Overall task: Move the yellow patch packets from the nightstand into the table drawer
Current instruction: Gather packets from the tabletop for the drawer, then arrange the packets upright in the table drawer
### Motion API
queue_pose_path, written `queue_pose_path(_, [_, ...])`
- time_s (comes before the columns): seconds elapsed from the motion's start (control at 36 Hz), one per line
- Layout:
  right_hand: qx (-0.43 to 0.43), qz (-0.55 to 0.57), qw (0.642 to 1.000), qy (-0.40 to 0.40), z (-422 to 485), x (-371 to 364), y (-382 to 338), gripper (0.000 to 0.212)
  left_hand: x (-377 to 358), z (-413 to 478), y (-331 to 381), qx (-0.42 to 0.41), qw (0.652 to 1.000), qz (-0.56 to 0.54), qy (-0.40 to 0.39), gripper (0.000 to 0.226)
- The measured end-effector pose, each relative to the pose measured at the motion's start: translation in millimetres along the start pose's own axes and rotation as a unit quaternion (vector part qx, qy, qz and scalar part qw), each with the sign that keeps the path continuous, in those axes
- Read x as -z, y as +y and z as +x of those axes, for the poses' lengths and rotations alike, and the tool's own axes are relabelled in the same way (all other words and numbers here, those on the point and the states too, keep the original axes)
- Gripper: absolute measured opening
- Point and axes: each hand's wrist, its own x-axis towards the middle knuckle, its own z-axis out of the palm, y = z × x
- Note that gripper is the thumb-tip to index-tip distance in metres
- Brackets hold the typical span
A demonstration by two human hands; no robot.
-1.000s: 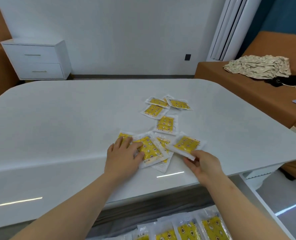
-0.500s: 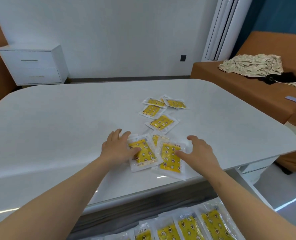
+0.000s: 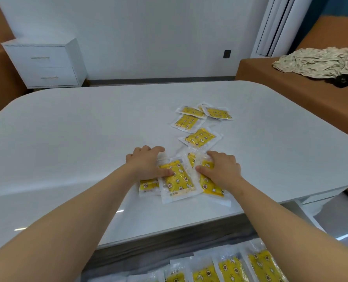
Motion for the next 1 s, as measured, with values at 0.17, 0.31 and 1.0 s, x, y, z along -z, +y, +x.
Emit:
queue_pose_path(0.17, [-0.052,0.108,0.993,-0.014,5,0,1,0.04,5,2,4,0.033,0.994,-0.081,-0.069,0.078])
queue_pose_path(0.31, [-0.039,0.192,0.981,-0.003,-7,-2,6,0.018,4,-10,1,0.012,0.988,-0.128,-0.083,0.066])
queue_pose_path(1.0, [0.209,0.235,0.934,-0.168,-127,-38,13,0.019,-40,-170,-63,-0.071,0.972,-0.177,-0.141,0.009])
